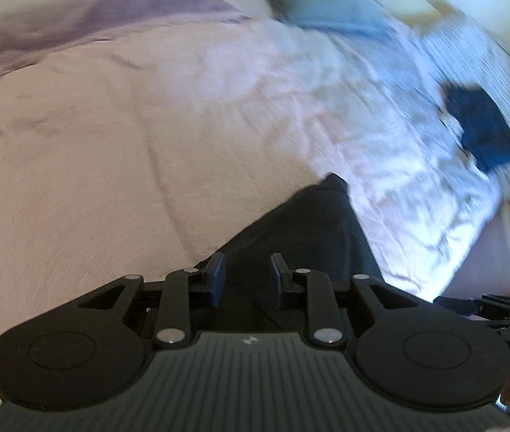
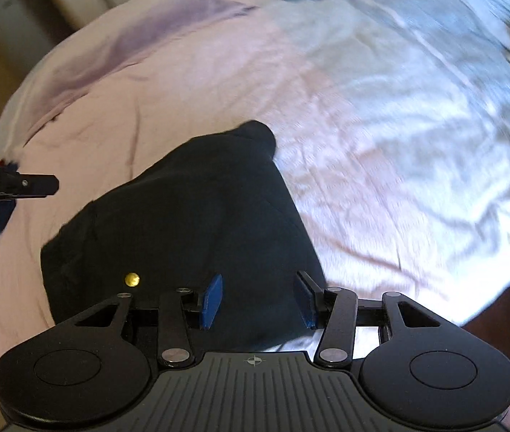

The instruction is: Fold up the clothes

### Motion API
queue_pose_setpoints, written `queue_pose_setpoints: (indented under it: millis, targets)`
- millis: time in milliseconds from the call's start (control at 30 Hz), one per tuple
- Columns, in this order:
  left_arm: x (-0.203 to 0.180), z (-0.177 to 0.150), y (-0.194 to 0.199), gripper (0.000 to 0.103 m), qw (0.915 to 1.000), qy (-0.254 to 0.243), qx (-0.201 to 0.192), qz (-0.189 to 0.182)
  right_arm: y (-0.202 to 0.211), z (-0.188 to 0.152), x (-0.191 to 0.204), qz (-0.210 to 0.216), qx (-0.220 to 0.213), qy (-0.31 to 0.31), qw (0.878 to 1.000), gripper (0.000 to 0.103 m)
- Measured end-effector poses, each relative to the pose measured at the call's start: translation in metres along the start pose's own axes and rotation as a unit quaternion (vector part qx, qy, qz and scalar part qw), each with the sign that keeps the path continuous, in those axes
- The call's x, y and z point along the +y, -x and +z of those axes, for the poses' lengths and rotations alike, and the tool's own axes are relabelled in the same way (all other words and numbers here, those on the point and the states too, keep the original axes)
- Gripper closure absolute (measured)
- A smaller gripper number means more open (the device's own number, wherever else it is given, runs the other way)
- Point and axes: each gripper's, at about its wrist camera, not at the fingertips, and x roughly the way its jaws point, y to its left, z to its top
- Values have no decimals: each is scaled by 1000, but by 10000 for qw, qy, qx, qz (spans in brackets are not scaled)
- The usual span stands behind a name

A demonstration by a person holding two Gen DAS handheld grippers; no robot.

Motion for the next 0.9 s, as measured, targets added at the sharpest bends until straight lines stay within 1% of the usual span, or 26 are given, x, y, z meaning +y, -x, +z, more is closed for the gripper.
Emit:
queue_pose_setpoints:
  millis: [67,133,167,233,267,300,333,367,433,467,500,533,567,600,700,767,800,833,867,900]
  targets:
    - [-1,12,-14,82,9983,-460,193,-303,2,-6,12,-181,-52,-331,9993,54]
    - [-4,20,-27,86,9924,-1007,377,-593,0,-14,29,-434,-146,-711,9964,55]
    - [-5,21,-33,91,9881,-1288,442,-711,-2,-18,38,-551,-223,-888,9943,55]
    - [-9,23,-45,94,9767,-1847,561,-934,-10,-27,59,-769,-434,-1217,9886,66]
    - [-10,21,-50,95,9712,-2079,589,-1005,-15,-30,70,-845,-542,-1349,9858,76]
    - [-11,18,-56,95,9655,-2304,598,-1054,-21,-33,81,-893,-653,-1452,9832,81]
    - [-12,14,-62,95,9593,-2529,604,-1100,-27,-35,91,-919,-769,-1522,9811,83]
    - [-11,9,-68,95,9546,-2713,603,-1071,-35,-38,100,-982,-848,-1520,9798,85]
    - [-9,-3,-81,96,9450,-3062,598,-978,-53,-43,115,-1209,-930,-1436,9778,85]
    - [-7,-9,-87,96,9398,-3235,595,-930,-62,-47,119,-1360,-889,-1390,9769,85]
    - [-2,-14,-93,98,9360,-3385,592,-761,-70,-52,120,-1595,-780,-1370,9745,86]
    - [6,-18,-98,99,9370,-3373,603,-677,-75,-60,118,-1820,-713,-1421,9704,86]
    - [15,-20,-101,99,9390,-3325,617,-619,-76,-69,113,-1917,-698,-1561,9664,86]
    - [25,-23,-105,100,9410,-3277,631,-561,-75,-76,109,-1910,-722,-1686,9643,86]
    - [42,-17,-107,100,9522,-2876,705,-751,-69,-88,103,-1776,-886,-1969,9601,87]
    - [38,-7,-104,100,9506,-2892,758,-836,-57,-88,96,-1636,-1100,-2383,9510,86]
    - [36,3,-102,99,9504,-2869,744,-941,-49,-91,89,-1550,-1231,-2715,9419,86]
    - [34,13,-99,99,9503,-2836,721,-1060,-42,-96,78,-1439,-1383,-3185,9267,86]
    - [32,23,-100,92,9512,-2763,715,-1177,-38,-103,64,-1323,-1509,-3672,9082,84]
    - [30,36,-104,84,9524,-2637,744,-1338,-35,-111,48,-1212,-1608,-4148,8873,72]
